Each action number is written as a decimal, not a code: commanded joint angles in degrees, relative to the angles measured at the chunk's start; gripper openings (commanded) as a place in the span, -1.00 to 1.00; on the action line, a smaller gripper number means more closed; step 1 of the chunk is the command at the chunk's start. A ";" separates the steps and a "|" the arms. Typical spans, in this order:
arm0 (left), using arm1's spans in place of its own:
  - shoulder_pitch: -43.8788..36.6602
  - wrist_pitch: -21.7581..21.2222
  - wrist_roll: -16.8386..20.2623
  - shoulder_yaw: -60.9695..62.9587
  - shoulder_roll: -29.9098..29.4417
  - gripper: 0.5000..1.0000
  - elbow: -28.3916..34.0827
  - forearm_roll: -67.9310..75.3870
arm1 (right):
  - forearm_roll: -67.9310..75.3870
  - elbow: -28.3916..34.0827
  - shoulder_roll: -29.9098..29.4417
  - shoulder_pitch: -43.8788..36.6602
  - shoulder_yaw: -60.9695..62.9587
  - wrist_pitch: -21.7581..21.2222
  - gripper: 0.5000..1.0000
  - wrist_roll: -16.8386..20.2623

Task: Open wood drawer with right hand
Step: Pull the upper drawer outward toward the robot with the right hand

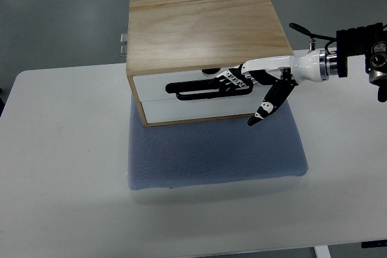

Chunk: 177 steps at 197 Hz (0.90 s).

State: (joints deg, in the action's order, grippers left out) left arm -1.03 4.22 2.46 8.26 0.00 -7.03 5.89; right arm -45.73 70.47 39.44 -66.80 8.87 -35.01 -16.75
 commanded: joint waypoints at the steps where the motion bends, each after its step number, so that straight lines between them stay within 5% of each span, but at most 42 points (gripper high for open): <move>1: -0.02 0.00 0.01 0.00 0.00 1.00 0.00 0.00 | 0.03 0.20 0.64 0.18 -0.08 0.01 0.78 0.05; 177: -0.02 0.00 0.01 0.00 0.00 1.00 0.00 0.00 | 0.29 13.12 9.17 1.85 -0.26 0.01 0.78 0.22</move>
State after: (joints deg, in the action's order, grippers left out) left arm -1.03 4.22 2.45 8.26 0.00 -7.03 5.89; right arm -45.44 81.99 47.41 -64.97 8.61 -35.00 -16.61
